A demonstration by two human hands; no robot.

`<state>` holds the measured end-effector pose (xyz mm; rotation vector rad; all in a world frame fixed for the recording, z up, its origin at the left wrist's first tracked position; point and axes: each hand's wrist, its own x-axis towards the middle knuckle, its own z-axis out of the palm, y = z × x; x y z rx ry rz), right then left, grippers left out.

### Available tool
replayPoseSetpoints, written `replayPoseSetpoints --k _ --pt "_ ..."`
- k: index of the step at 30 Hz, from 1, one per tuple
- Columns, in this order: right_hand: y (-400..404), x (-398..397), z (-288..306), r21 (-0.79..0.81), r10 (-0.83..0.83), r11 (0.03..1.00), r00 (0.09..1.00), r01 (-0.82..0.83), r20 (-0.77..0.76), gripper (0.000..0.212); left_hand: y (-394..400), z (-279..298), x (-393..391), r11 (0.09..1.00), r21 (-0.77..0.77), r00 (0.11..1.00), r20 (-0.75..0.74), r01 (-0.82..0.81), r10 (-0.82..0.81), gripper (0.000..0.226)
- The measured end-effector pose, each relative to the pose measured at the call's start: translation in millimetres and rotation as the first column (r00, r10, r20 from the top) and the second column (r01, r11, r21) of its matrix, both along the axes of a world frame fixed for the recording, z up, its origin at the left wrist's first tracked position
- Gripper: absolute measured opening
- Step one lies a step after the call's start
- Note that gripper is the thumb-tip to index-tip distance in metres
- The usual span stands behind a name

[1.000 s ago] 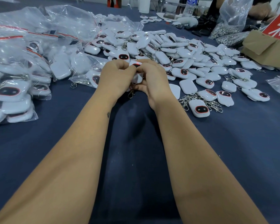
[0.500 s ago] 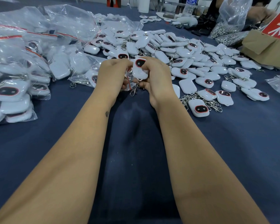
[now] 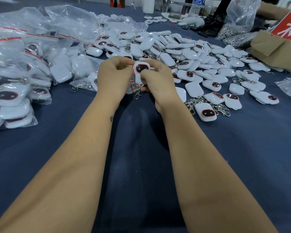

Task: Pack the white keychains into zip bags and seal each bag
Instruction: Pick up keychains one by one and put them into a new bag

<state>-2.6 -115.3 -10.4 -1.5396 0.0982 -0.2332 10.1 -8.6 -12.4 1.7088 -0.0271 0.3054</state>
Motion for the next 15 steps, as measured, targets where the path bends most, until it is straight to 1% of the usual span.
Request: replayPoseSetpoints --k 2,4,6,8,9,10,11,12,13,14,15 --pt "0 -1 2 0.033 -0.036 0.999 0.999 0.036 -0.013 0.027 1 0 1 0.998 0.057 0.999 0.022 -0.031 0.029 0.027" --pt "0 -2 6 0.155 -0.063 0.986 0.998 0.064 -0.013 0.024 2 -2 2 0.988 0.141 0.997 0.028 -0.070 0.067 0.029" --pt "0 -2 10 0.368 -0.057 0.929 0.998 0.045 0.021 0.021 3 -3 3 0.966 0.237 0.995 0.027 -0.102 0.099 0.027" --pt "0 -3 12 0.552 -0.020 0.833 0.996 -0.034 0.091 0.023 3 -3 2 0.953 0.283 0.994 0.040 -0.111 0.104 0.016" --pt "1 -3 12 0.592 0.005 0.803 0.993 -0.074 0.117 0.025 3 -3 2 0.953 0.283 0.994 0.044 -0.110 0.101 0.009" --pt "2 -4 11 0.597 0.025 0.796 0.992 -0.096 0.126 0.026 3 -3 2 0.958 0.267 0.994 0.043 -0.108 0.100 0.010" --pt "4 -4 10 0.573 0.035 0.813 0.992 -0.099 0.121 0.028 4 -2 1 0.966 0.236 0.994 0.033 -0.105 0.100 0.017" --pt "6 -4 9 0.518 0.034 0.851 0.994 -0.084 0.105 0.028 4 -2 1 0.976 0.190 0.995 0.020 -0.101 0.099 0.023" --pt "8 -4 7 0.421 0.023 0.905 0.996 -0.059 0.090 0.025 5 -1 1 0.985 0.143 0.995 0.015 -0.101 0.100 0.025" --pt "10 -4 5 0.270 0.001 0.963 0.996 -0.024 0.086 0.022 5 0 1 0.989 0.105 0.994 0.019 -0.107 0.105 0.023" --pt "12 -4 3 0.083 -0.026 0.996 0.995 0.018 0.094 0.020 5 1 0 0.990 0.079 0.993 0.032 -0.120 0.118 0.019"
